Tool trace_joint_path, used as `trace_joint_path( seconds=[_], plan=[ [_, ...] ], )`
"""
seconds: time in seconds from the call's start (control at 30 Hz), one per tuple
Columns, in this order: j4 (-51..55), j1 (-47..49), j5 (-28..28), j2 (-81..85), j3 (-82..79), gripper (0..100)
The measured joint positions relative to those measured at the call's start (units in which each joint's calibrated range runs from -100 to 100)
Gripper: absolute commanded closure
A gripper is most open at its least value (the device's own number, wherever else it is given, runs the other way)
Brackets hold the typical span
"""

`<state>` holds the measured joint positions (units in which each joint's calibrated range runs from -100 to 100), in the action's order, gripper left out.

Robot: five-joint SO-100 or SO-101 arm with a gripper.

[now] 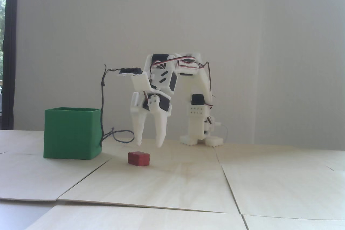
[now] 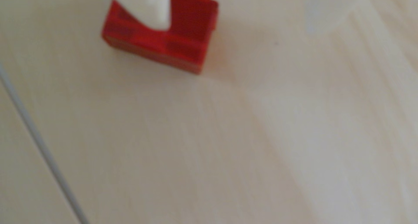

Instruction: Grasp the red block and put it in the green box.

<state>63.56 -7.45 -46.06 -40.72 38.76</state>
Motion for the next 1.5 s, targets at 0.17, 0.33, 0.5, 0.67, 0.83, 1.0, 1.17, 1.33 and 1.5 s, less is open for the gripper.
trace_joint_path(
  seconds=[0.17,0.33,0.5,0.67,0.83,1.0,1.17,1.33,1.5],
  plan=[
    [0.0,-2.5,-1.1,0.0,0.0,79],
    [0.0,-4.6,-1.4,0.0,0.0,79],
    [0.0,-4.9,-1.4,0.0,0.0,79],
    [0.0,-4.7,-1.4,0.0,0.0,79],
    [0.0,-5.1,-0.8,0.0,0.0,79],
    [0.0,-5.4,0.3,0.0,0.0,79],
    [0.0,-5.4,0.5,0.0,0.0,79],
    [2.7,-5.4,0.7,0.0,0.0,79],
    [3.8,-5.0,0.7,0.0,0.0,79]
  ],
)
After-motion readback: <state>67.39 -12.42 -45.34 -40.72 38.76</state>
